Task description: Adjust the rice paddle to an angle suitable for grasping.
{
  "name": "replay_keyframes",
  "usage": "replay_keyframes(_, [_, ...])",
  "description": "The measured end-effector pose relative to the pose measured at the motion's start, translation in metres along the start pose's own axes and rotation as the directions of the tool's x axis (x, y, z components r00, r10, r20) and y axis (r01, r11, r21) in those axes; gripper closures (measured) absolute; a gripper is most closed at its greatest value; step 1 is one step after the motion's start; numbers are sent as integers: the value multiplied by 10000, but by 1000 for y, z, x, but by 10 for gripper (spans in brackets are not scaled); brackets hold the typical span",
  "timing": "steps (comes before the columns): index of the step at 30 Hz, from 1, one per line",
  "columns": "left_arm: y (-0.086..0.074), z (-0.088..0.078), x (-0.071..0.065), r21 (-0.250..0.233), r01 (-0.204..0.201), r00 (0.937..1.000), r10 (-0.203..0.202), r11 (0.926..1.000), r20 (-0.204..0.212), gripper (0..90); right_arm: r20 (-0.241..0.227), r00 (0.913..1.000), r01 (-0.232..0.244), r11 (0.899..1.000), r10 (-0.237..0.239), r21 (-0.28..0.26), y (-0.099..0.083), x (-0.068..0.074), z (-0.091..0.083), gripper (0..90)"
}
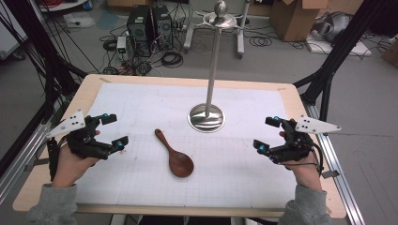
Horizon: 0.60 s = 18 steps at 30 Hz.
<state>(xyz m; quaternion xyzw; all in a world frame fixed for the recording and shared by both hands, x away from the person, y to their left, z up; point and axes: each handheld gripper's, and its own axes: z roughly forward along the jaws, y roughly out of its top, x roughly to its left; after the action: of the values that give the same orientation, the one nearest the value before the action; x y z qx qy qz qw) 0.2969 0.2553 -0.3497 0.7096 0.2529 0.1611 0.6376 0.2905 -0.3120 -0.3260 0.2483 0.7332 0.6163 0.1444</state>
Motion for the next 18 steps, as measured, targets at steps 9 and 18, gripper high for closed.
replay_keyframes(9, [-2, 5, -1, 108, -174, 9998, 173, 9998, 104, 27, -82, 9999, 61, 9997, -59, 246, -1, 1, 3, 4])
replay_keyframes(18, [-4, 10, -1, 329, -324, 9995, 322, 9989, 76, 152, -90, 10000, -26, 9994, 29, 337, -3, 1, 3, 4])
